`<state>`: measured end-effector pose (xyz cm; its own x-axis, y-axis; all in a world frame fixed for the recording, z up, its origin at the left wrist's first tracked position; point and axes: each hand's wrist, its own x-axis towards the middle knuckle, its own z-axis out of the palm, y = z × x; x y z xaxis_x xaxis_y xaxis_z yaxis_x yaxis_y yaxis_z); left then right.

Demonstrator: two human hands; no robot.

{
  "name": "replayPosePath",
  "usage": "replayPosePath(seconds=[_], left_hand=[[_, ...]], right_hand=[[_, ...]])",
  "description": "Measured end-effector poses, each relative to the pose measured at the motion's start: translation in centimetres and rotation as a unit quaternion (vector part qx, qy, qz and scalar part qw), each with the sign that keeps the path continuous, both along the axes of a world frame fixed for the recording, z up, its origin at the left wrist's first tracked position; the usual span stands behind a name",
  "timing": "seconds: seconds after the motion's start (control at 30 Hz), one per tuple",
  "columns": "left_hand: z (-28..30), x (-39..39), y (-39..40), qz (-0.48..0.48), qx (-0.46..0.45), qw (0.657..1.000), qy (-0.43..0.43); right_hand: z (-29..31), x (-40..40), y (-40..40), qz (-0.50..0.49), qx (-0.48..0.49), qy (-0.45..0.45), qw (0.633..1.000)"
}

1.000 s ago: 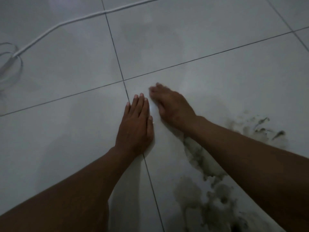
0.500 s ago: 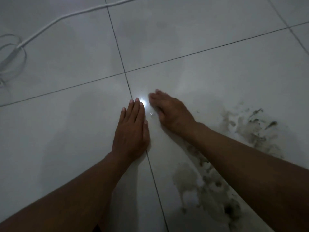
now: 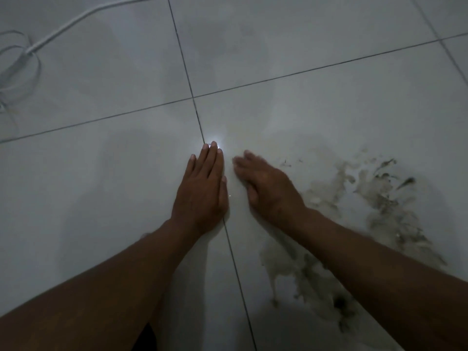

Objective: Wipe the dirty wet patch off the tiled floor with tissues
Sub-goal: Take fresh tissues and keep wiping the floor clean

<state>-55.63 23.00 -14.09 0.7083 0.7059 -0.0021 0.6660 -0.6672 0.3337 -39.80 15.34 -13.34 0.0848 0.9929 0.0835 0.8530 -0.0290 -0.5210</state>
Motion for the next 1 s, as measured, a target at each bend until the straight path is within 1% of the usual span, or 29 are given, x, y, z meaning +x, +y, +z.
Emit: replayPosePath(seconds=[0.03,0.07,0.1,0.13,0.23,0.27,0.3,0.33,0.43,0.47,0.5,0.6,0.63,0.67,0.77,0.8,0.83,0.87,0.93,1.0], left_hand=[[0.0,0.0,-0.1,0.000,-0.004,1.000,0.000],[-0.1,0.0,-0.1,-0.001,-0.005,1.000,0.000],[-0.2,0.0,0.0,-0.001,-0.003,1.000,-0.001],[-0.2,-0.1,0.0,-0.001,-0.003,1.000,-0.001],[-0.2,-0.3,0.2,-0.002,-0.001,1.000,-0.006],[-0.2,-0.4,0.3,-0.002,0.000,1.000,-0.007],[-0.2,-0.4,0.4,-0.003,0.002,1.000,-0.006],[-0.2,-0.5,0.5,-0.005,0.004,1.000,-0.005],[0.0,-0.5,0.6,-0.016,0.011,1.000,-0.005],[0.1,-0.5,0.6,-0.017,0.013,1.000,-0.007],[0.2,-0.5,0.6,-0.016,0.014,1.000,-0.010],[0.4,-0.5,0.6,-0.012,0.012,1.000,-0.012],[0.3,-0.5,0.6,-0.014,0.013,1.000,-0.012],[0.3,-0.6,0.6,-0.017,0.014,1.000,-0.011],[0.3,-0.8,0.8,-0.029,0.023,0.999,-0.004],[0.3,-0.8,0.8,-0.033,0.025,0.999,-0.002],[0.3,-0.8,0.8,-0.035,0.026,0.999,-0.001],[0.4,-0.8,0.9,-0.034,0.025,0.999,0.000],[0.4,-0.7,0.8,-0.028,0.023,0.999,0.004],[0.4,-0.4,0.7,-0.030,0.024,0.999,0.007]], right_hand=[[0.1,-0.3,-1.1,0.052,-0.005,-0.004,0.999],[0.2,-0.3,-2.1,0.081,-0.007,-0.008,0.997],[0.2,0.0,-2.6,0.084,-0.006,-0.012,0.996],[0.2,0.2,-2.8,0.061,0.000,-0.013,0.998],[0.1,-0.6,-2.1,-0.060,0.005,-0.029,0.998],[0.1,-1.5,-1.9,-0.082,0.001,-0.034,0.996],[0.2,-2.3,-1.9,-0.082,0.002,-0.030,0.996],[0.2,-3.0,-2.3,-0.060,0.002,-0.020,0.998],[0.0,-3.2,-4.4,0.062,0.001,-0.020,0.998],[0.1,-2.7,-4.7,0.071,0.009,-0.029,0.997],[0.0,-2.2,-4.8,0.051,0.015,-0.033,0.998],[0.1,-2.0,-3.7,-0.066,0.014,-0.022,0.997],[0.2,-2.4,-3.6,-0.075,0.013,-0.014,0.997],[0.4,-3.1,-3.7,-0.058,0.017,-0.007,0.998],[0.2,-4.9,-5.4,0.048,0.026,-0.006,0.998],[0.0,-4.9,-5.8,0.063,0.029,-0.014,0.998],[-0.1,-4.5,-5.8,0.055,0.032,-0.021,0.998],[-0.3,-3.9,-5.4,0.023,0.033,-0.024,0.999],[-0.6,-2.0,-3.7,-0.081,0.022,-0.027,0.996],[-0.7,0.1,-1.7,-0.172,0.011,-0.021,0.985]])
